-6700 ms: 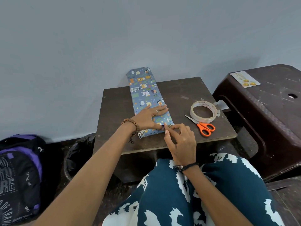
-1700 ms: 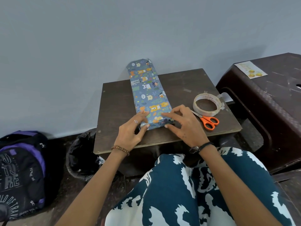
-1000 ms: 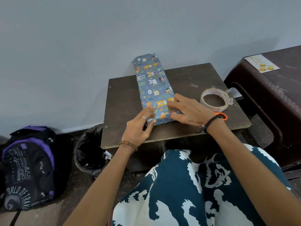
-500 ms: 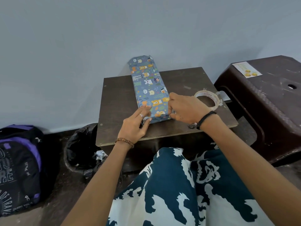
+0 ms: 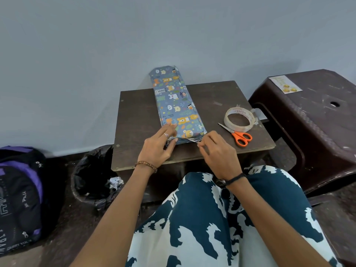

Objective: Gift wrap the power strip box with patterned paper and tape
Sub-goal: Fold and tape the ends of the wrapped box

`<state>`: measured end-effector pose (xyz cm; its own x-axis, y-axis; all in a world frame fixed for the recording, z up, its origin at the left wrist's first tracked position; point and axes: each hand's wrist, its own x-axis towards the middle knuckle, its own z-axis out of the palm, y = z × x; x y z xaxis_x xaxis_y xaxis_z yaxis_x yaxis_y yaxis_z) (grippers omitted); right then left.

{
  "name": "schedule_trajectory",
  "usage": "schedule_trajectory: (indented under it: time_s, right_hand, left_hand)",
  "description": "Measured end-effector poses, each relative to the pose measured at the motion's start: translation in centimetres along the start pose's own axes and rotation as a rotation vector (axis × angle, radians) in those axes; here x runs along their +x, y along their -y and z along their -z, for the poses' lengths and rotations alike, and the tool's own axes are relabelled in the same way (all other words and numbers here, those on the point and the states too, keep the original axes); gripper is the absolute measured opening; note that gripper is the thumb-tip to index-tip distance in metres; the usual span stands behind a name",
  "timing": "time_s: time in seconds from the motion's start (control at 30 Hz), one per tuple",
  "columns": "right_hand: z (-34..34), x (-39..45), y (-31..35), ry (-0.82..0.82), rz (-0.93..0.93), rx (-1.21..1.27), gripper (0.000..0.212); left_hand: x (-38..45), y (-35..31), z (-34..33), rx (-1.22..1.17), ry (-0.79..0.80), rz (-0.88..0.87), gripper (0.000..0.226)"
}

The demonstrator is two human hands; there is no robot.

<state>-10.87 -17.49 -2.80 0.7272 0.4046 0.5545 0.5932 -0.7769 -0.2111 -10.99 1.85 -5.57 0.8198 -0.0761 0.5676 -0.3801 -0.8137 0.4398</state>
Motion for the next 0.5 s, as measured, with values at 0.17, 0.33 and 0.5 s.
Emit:
schedule_trajectory:
  time_s: [0.17,0.33,0.5]
  right_hand:
    - [-0.9,-0.7,-0.8,-0.09,0.062,0.035,0.012]
    - [-1.2,-1.0,-1.1,-0.089,0.093,0.07,0.016]
    - [-0.7,-1.6,-1.7,0.046,-0.065,0.216,0.012]
  left_hand:
    - [0.0,-0.5,0.1,0.005,-0.005,-0.003,0.039]
    - [0.1,-0.8,0.2,-0.009,0.009,0.022,0.036]
    - [0.1,-0.7,0.1,-0.003,-0.002,0.004,0.036]
